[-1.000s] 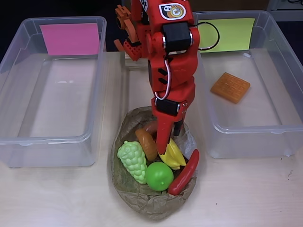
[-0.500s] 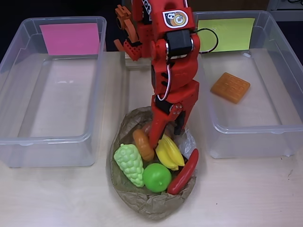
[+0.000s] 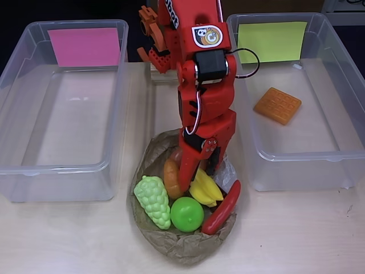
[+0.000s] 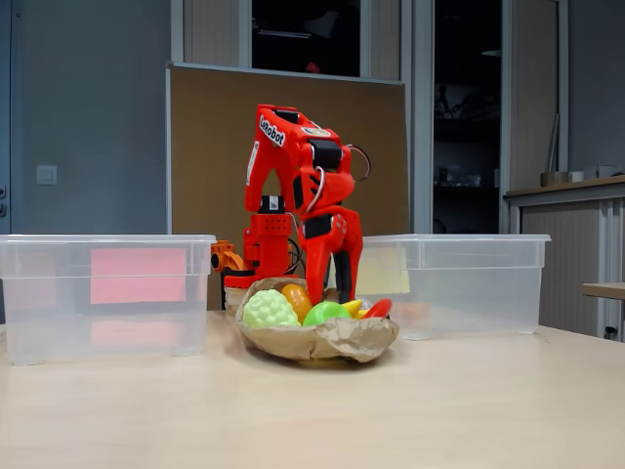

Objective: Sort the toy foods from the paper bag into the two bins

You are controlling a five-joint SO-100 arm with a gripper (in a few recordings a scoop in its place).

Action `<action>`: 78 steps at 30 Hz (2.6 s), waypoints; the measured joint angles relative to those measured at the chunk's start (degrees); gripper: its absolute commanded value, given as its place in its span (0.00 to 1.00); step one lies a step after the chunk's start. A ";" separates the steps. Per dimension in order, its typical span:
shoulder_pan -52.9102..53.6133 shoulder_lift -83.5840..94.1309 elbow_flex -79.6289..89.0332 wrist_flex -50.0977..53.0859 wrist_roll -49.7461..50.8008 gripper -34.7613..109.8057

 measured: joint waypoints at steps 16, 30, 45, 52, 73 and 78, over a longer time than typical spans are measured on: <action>1.23 -2.37 4.13 -9.14 -7.91 0.36; 1.85 1.14 2.29 -2.90 -16.35 0.24; 2.99 13.62 -5.10 17.58 -27.60 0.24; 8.26 22.50 -12.74 28.04 -38.85 0.24; 66.09 35.51 1.85 33.75 -60.29 0.34; 68.20 30.59 5.01 29.00 -62.49 0.40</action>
